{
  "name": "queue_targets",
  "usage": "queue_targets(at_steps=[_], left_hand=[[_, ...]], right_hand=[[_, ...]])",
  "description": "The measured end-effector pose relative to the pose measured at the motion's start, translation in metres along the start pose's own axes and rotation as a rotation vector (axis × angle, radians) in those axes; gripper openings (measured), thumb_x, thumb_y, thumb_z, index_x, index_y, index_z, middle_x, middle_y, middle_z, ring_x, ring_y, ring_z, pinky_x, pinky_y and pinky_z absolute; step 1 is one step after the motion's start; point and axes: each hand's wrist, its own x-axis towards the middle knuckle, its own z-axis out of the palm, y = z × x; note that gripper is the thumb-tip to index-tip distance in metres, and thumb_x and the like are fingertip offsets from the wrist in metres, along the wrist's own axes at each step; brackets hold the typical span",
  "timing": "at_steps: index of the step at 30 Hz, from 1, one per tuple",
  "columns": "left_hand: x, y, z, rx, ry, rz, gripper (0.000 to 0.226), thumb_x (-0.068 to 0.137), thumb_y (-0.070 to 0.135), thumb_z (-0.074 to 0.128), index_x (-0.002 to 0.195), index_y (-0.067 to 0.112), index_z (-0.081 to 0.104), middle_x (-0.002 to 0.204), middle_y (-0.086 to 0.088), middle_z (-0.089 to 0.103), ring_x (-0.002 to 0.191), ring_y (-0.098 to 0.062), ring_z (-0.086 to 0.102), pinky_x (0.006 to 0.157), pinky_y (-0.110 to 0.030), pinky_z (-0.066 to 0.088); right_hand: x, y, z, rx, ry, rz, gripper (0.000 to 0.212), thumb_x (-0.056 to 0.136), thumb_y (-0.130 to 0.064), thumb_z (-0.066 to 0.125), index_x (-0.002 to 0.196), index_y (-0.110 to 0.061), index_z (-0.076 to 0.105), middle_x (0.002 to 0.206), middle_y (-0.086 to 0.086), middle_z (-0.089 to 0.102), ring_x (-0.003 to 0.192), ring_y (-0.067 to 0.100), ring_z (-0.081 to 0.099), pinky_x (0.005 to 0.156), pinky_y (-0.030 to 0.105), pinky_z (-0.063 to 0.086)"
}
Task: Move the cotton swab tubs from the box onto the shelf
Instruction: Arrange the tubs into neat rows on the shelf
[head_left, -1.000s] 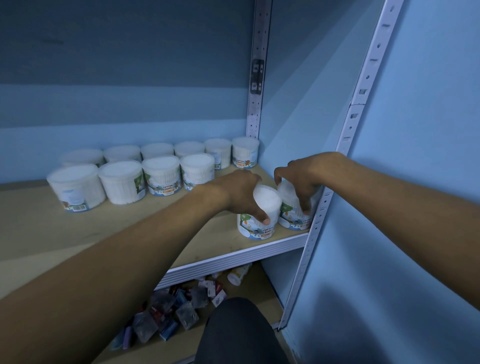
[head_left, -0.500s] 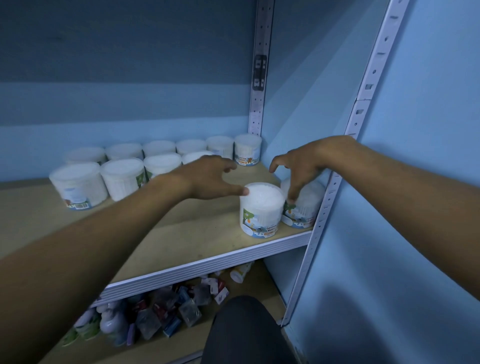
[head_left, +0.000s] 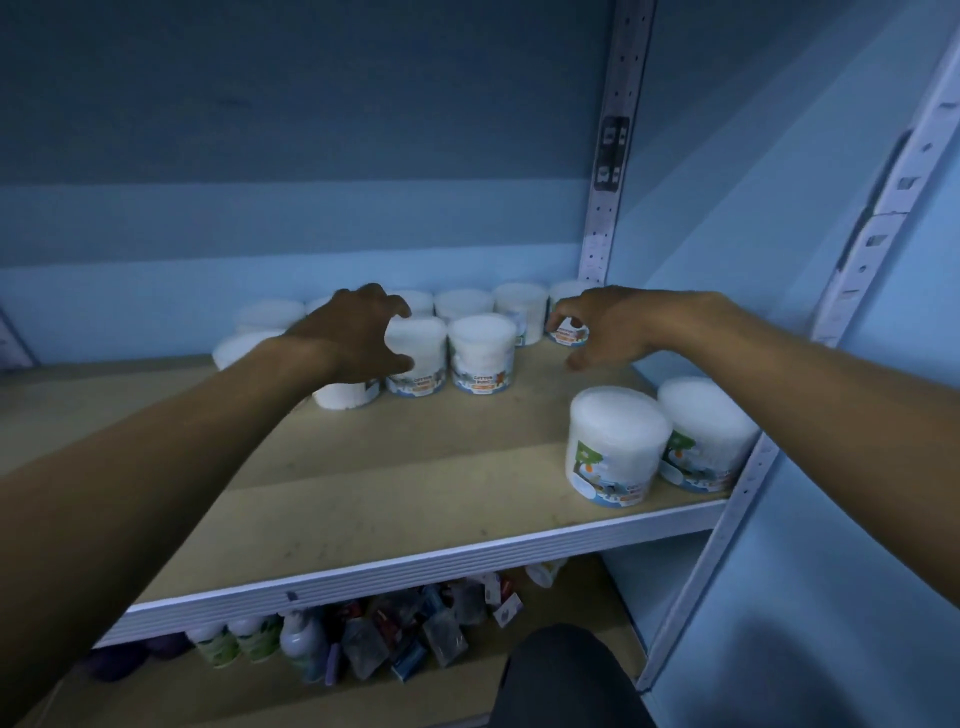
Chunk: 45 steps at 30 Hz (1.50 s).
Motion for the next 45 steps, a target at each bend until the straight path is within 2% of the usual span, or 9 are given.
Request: queue_targets(at_steps=[3, 7, 12, 19, 27, 31, 34, 39, 45], left_hand=[[0.007, -0.012, 0.0, 0.009, -0.023, 0.007, 0.07, 0.081, 0.044, 0.074, 0.142, 0.023, 0.046, 0.142, -0.006, 0.046, 0.128, -0.028, 0.046, 0.103, -0.039, 0.042], [0.02, -0.021, 0.003, 0.003, -0.054, 0.003, 0.076, 0.08, 0.048, 0.075, 0.145, 0.024, 0.042, 0.142, -0.005, 0.045, 0.13, -0.027, 0.045, 0.105, -0.04, 0.04], [0.039, -0.023, 0.013, 0.002, -0.083, -0.006, 0.08, 0.08, 0.051, 0.074, 0.147, 0.024, 0.039, 0.142, -0.004, 0.044, 0.131, -0.025, 0.044, 0.106, -0.039, 0.04], [0.061, -0.022, 0.024, 0.012, -0.127, -0.002, 0.09, 0.078, 0.061, 0.071, 0.151, 0.025, 0.033, 0.153, -0.003, 0.036, 0.139, -0.025, 0.037, 0.11, -0.038, 0.035], [0.081, -0.026, 0.035, 0.017, -0.148, -0.019, 0.098, 0.073, 0.074, 0.065, 0.152, 0.027, 0.032, 0.157, -0.002, 0.033, 0.141, -0.024, 0.036, 0.113, -0.042, 0.035], [0.085, -0.025, 0.042, 0.009, -0.14, -0.002, 0.089, 0.075, 0.071, 0.065, 0.148, 0.03, 0.038, 0.151, -0.002, 0.04, 0.136, -0.024, 0.042, 0.108, -0.041, 0.039], [0.085, -0.025, 0.045, 0.022, -0.128, 0.006, 0.081, 0.079, 0.067, 0.065, 0.147, 0.03, 0.04, 0.151, -0.002, 0.041, 0.137, -0.024, 0.041, 0.108, -0.038, 0.036], [0.085, -0.024, 0.043, 0.022, -0.117, 0.006, 0.076, 0.079, 0.064, 0.067, 0.144, 0.033, 0.044, 0.15, 0.0, 0.044, 0.136, -0.023, 0.041, 0.11, -0.039, 0.036], [0.076, -0.019, 0.036, 0.072, -0.135, 0.014, 0.074, 0.075, 0.069, 0.066, 0.139, 0.039, 0.046, 0.148, 0.004, 0.047, 0.14, -0.023, 0.036, 0.119, -0.055, 0.013]], right_hand=[[0.016, -0.009, 0.003, 0.021, 0.026, -0.012, 0.062, 0.086, -0.045, 0.07, 0.142, -0.035, 0.044, 0.13, 0.002, 0.054, 0.107, 0.021, 0.054, 0.092, 0.035, 0.048], [0.035, -0.017, 0.006, 0.042, 0.054, -0.04, 0.066, 0.087, -0.049, 0.067, 0.145, -0.034, 0.04, 0.121, 0.0, 0.05, 0.103, 0.021, 0.052, 0.095, 0.038, 0.048], [0.061, -0.027, 0.012, 0.11, 0.069, -0.057, 0.071, 0.087, -0.049, 0.07, 0.147, -0.031, 0.038, 0.14, 0.008, 0.044, 0.12, 0.027, 0.053, 0.102, 0.041, 0.044], [0.094, -0.041, 0.022, 0.162, 0.071, -0.073, 0.087, 0.08, -0.059, 0.072, 0.151, -0.039, 0.027, 0.148, 0.007, 0.033, 0.131, 0.03, 0.047, 0.107, 0.046, 0.042], [0.117, -0.047, 0.031, 0.126, 0.058, -0.081, 0.087, 0.077, -0.069, 0.068, 0.151, -0.045, 0.027, 0.147, 0.008, 0.035, 0.13, 0.032, 0.047, 0.106, 0.047, 0.043], [0.123, -0.05, 0.036, 0.112, 0.054, -0.08, 0.083, 0.081, -0.067, 0.066, 0.151, -0.045, 0.027, 0.142, 0.011, 0.039, 0.124, 0.033, 0.051, 0.099, 0.042, 0.046], [0.125, -0.051, 0.037, 0.109, 0.059, -0.09, 0.081, 0.083, -0.065, 0.066, 0.152, -0.043, 0.028, 0.139, 0.013, 0.044, 0.122, 0.032, 0.052, 0.094, 0.038, 0.045], [0.125, -0.051, 0.037, 0.097, 0.055, -0.09, 0.081, 0.085, -0.063, 0.065, 0.153, -0.044, 0.026, 0.141, 0.014, 0.044, 0.124, 0.032, 0.051, 0.093, 0.036, 0.042], [0.113, -0.051, 0.035, 0.076, 0.031, -0.099, 0.082, 0.084, -0.062, 0.065, 0.153, -0.048, 0.024, 0.143, 0.013, 0.042, 0.126, 0.031, 0.05, 0.086, 0.032, 0.039]])
